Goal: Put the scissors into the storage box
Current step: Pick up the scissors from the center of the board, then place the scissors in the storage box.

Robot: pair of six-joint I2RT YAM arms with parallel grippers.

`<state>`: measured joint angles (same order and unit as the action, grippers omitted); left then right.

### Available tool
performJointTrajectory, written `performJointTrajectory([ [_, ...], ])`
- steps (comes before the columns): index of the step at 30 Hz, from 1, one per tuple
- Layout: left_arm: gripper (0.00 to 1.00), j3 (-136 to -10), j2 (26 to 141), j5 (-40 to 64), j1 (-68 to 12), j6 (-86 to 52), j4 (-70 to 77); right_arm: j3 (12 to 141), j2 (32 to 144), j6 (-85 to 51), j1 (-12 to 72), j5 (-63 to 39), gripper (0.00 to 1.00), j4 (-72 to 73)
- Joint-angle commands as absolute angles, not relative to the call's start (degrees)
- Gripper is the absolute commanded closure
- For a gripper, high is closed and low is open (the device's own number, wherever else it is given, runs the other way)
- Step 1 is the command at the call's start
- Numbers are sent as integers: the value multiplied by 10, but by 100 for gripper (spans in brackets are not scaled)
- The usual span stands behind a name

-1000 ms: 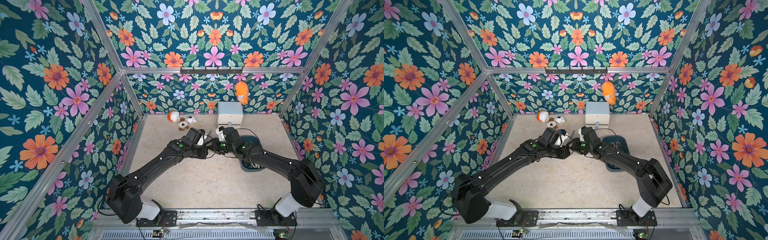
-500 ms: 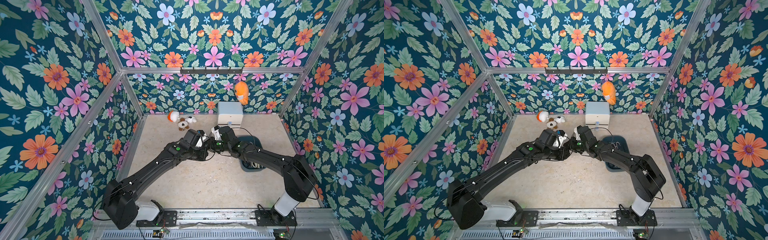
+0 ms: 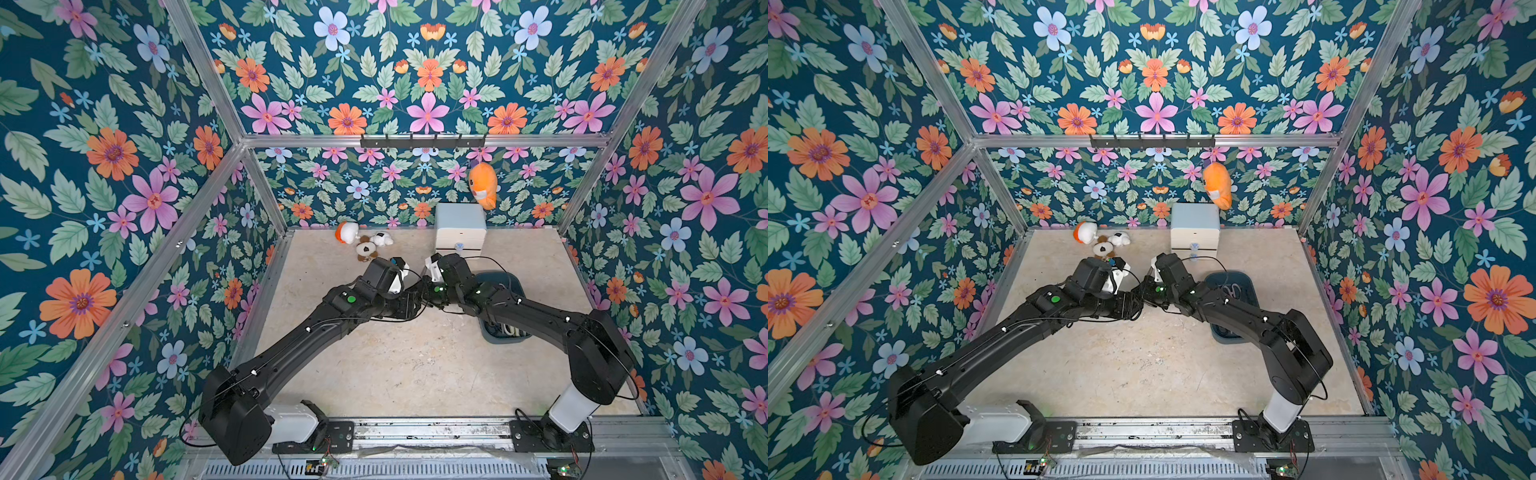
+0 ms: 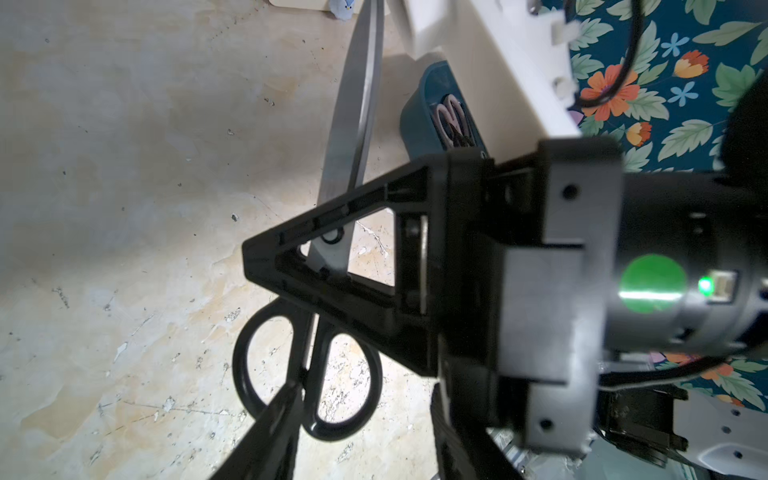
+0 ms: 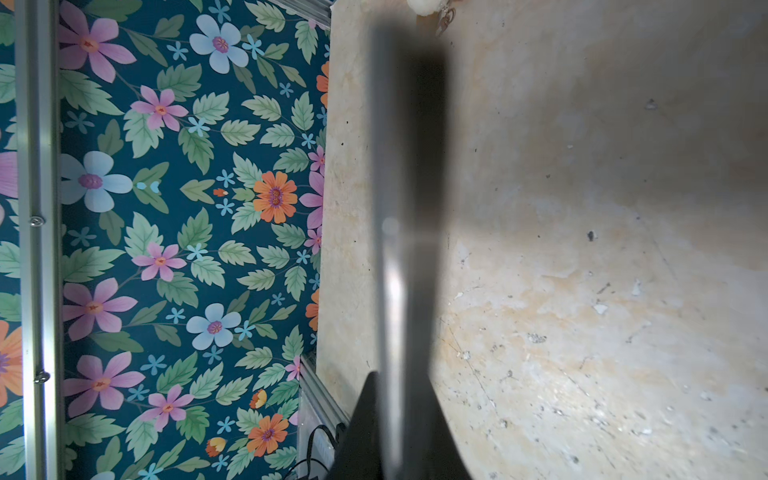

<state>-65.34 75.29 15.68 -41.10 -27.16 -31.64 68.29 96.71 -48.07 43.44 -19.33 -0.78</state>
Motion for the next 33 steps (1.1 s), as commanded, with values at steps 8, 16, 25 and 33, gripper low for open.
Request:
performJointTrajectory([
  [8, 44, -637, 724, 33, -406, -293, -372, 671, 898, -402, 367, -162, 97, -137],
  [16, 45, -621, 751, -48, -398, -363, -380, 641, 812, -316, 246, -151, 98, -309],
  [25, 45, -611, 766, -38, -395, -390, -355, 652, 800, -195, 107, -169, 99, -449],
  [33, 46, -592, 741, -41, -395, -407, -358, 644, 866, -143, 102, -200, 99, -384],
])
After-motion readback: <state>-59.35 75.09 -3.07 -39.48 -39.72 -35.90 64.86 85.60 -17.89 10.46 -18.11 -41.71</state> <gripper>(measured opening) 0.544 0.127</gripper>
